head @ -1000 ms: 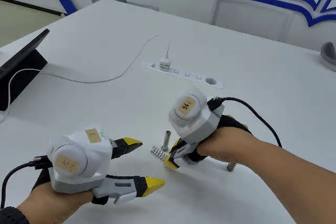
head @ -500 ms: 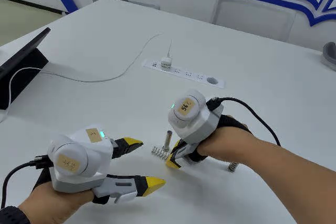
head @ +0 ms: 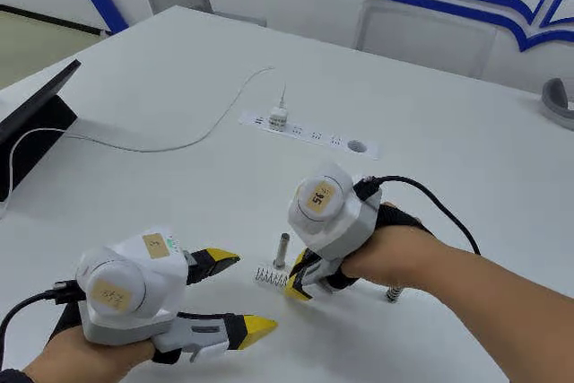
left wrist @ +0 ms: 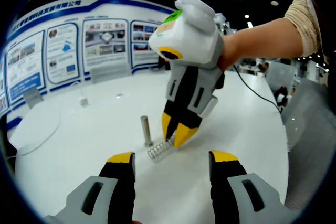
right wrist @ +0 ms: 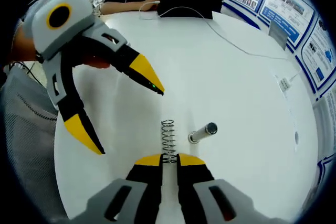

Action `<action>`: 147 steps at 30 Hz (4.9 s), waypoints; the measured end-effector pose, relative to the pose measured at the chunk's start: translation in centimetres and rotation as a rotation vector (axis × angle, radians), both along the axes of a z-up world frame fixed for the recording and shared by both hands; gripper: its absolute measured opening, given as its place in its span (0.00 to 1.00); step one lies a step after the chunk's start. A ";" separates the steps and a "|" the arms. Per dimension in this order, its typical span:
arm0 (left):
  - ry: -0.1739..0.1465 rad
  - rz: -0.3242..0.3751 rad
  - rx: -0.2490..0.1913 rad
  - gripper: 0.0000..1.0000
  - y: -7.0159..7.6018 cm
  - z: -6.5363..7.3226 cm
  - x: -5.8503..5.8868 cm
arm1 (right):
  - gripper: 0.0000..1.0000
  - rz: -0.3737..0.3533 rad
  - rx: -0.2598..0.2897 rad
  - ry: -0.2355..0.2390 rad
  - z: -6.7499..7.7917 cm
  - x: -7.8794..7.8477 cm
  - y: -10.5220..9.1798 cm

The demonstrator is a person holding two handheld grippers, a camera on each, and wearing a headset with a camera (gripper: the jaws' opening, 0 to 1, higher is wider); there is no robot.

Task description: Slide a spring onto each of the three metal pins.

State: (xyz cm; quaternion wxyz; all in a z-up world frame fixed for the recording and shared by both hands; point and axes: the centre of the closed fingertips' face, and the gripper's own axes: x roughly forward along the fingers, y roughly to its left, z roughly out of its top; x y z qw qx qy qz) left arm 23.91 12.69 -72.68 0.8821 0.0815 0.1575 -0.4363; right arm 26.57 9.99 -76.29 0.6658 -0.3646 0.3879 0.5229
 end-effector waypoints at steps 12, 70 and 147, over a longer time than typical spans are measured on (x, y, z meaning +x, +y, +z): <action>-0.012 -0.026 -0.001 0.51 -0.8 0.2 -0.3 | 0.11 0.157 -0.008 -0.015 2.7 -1.9 -0.1; -0.087 -0.116 0.042 0.11 -2.0 0.3 -1.2 | 0.11 0.380 -0.038 -0.059 6.5 -4.8 1.0; -0.069 -0.073 -0.009 0.22 -2.0 0.8 -0.6 | 0.12 0.342 0.007 -0.058 7.5 -4.6 2.3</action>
